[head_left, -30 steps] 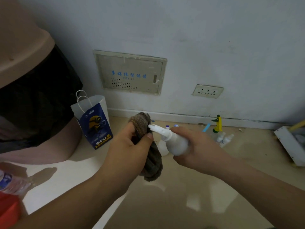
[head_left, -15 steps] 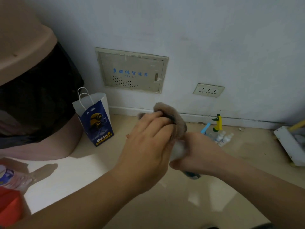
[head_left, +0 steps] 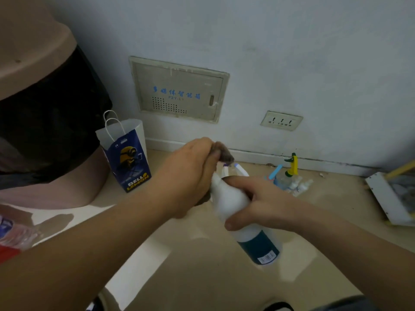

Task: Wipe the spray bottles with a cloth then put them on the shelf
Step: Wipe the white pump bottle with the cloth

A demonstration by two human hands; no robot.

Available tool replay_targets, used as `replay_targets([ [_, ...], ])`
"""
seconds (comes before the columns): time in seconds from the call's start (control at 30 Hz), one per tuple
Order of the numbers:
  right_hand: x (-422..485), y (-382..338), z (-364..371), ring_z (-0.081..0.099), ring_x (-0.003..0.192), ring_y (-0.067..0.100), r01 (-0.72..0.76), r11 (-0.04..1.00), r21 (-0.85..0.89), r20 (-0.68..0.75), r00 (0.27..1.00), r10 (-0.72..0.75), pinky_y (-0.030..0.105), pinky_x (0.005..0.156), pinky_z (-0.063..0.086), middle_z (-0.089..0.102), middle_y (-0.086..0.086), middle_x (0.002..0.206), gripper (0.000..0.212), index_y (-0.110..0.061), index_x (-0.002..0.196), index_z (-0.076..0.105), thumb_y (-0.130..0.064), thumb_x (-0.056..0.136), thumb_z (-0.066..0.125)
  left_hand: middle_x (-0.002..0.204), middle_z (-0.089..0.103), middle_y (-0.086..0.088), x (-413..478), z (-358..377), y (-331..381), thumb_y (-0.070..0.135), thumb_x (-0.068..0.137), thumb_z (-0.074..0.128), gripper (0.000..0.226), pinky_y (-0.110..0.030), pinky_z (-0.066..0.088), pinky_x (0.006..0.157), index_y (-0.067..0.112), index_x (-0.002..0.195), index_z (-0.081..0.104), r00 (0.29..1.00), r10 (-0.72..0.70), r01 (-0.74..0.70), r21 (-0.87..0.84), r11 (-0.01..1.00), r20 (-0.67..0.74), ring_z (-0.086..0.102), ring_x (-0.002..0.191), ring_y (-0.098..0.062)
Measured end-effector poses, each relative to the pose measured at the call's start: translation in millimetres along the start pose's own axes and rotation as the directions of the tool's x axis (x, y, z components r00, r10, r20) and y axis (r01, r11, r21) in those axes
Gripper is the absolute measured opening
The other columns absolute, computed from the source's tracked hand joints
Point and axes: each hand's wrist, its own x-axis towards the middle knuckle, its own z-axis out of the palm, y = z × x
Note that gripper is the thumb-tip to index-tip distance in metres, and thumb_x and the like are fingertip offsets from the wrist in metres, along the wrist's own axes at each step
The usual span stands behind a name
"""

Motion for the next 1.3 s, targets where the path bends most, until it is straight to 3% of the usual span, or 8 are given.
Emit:
replay_targets([
  [0.2, 1.6, -2.4, 1.5, 0.070, 0.096, 0.003, 0.013, 0.999, -0.032, -0.055, 0.998, -0.014, 0.027, 0.078, 0.061, 0.071, -0.014, 0.108, 0.059, -0.042, 0.124, 0.065, -0.029, 0.073, 0.092, 0.095, 0.066, -0.011, 25.9, -15.5, 8.4, 0.034, 0.107, 0.040, 0.031, -0.040, 0.053, 0.081, 0.018, 0.094, 0.063, 0.628, -0.752, 0.714, -0.534, 0.453, 0.201, 0.063, 0.088, -0.025],
  [0.43, 0.6, 9.7, -3.6, 0.069, 0.082, 0.004, -0.025, 0.982, -0.189, -0.245, 0.969, -0.022, 0.036, 0.072, 0.063, 0.069, -0.013, 0.096, 0.047, -0.039, 0.105, 0.067, -0.049, 0.064, 0.087, 0.094, 0.058, 0.000, -4.0, 7.6, -22.5, 0.031, 0.108, 0.040, 0.022, -0.047, 0.057, 0.067, 0.018, 0.104, 0.057, 0.999, 0.030, -0.032, -0.135, 0.990, -0.016, 0.064, 0.077, -0.022],
  [0.7, 4.1, 10.7, 0.2, 0.063, 0.089, 0.007, -0.029, 0.936, -0.352, -0.285, 0.955, -0.078, 0.042, 0.075, 0.058, 0.065, -0.012, 0.095, 0.050, -0.045, 0.105, 0.059, -0.061, 0.060, 0.074, 0.092, 0.078, 0.003, 7.3, 0.5, -22.8, 0.041, 0.106, 0.049, 0.030, -0.038, 0.059, 0.087, 0.026, 0.097, 0.072, 0.638, -0.765, 0.528, -0.772, 0.353, 0.087, 0.075, 0.094, -0.019],
  [0.87, 6.4, 6.9, 2.1, 0.063, 0.086, 0.010, -0.085, 0.925, -0.371, -0.342, 0.938, -0.052, 0.040, 0.075, 0.058, 0.064, -0.013, 0.095, 0.049, -0.042, 0.102, 0.058, -0.061, 0.060, 0.070, 0.085, 0.071, 0.008, 0.4, -2.1, -2.0, 0.038, 0.108, 0.044, 0.028, -0.012, 0.053, 0.061, 0.024, 0.100, 0.067, 0.691, -0.692, 0.380, -0.708, 0.596, -0.211, 0.067, 0.073, 0.008],
  [1.0, 6.8, 5.8, 3.3, 0.065, 0.077, 0.008, -0.113, 0.952, -0.285, -0.354, 0.935, 0.006, 0.040, 0.068, 0.059, 0.065, -0.010, 0.087, 0.043, -0.040, 0.092, 0.059, -0.061, 0.058, 0.076, 0.086, 0.064, 0.007, -13.9, 2.7, -0.4, 0.031, 0.108, 0.044, 0.023, -0.033, 0.056, 0.067, 0.023, 0.112, 0.065, 0.965, -0.151, 0.067, -0.351, 0.934, -0.216, 0.064, 0.078, -0.013],
  [1.13, 6.2, 5.9, 1.6, 0.069, 0.076, 0.006, -0.073, 0.987, -0.146, -0.297, 0.955, 0.026, 0.041, 0.069, 0.063, 0.069, -0.011, 0.090, 0.042, -0.039, 0.095, 0.063, -0.052, 0.061, 0.084, 0.080, 0.069, 0.017, -4.2, -3.5, -16.1, 0.025, 0.108, 0.045, 0.025, -0.022, 0.054, 0.062, 0.033, 0.099, 0.067, 0.821, -0.493, 0.299, -0.518, 0.801, -0.288, 0.066, 0.073, -0.001],
  [1.23, 6.1, -0.3, 2.0, 0.071, 0.078, 0.004, -0.010, 0.998, -0.063, -0.256, 0.967, -0.007, 0.032, 0.067, 0.064, 0.072, -0.012, 0.095, 0.044, -0.041, 0.105, 0.067, -0.040, 0.067, 0.089, 0.097, 0.077, 0.008, 3.7, -9.9, -32.3, 0.031, 0.105, 0.050, 0.026, -0.038, 0.058, 0.088, 0.030, 0.093, 0.073, 0.599, -0.796, 0.420, -0.810, 0.410, -0.093, 0.073, 0.095, -0.011],
  [1.3, 7.1, -2.1, 1.6, 0.071, 0.075, 0.002, -0.005, 1.000, 0.019, -0.279, 0.960, 0.010, 0.024, 0.059, 0.061, 0.073, -0.012, 0.094, 0.046, -0.042, 0.108, 0.068, -0.039, 0.069, 0.092, 0.099, 0.075, -0.001, -3.2, -2.4, -25.8, 0.029, 0.105, 0.051, 0.022, -0.035, 0.056, 0.083, 0.025, 0.095, 0.070, 0.629, -0.771, 0.531, -0.669, 0.520, -0.101, 0.070, 0.090, -0.015],
])
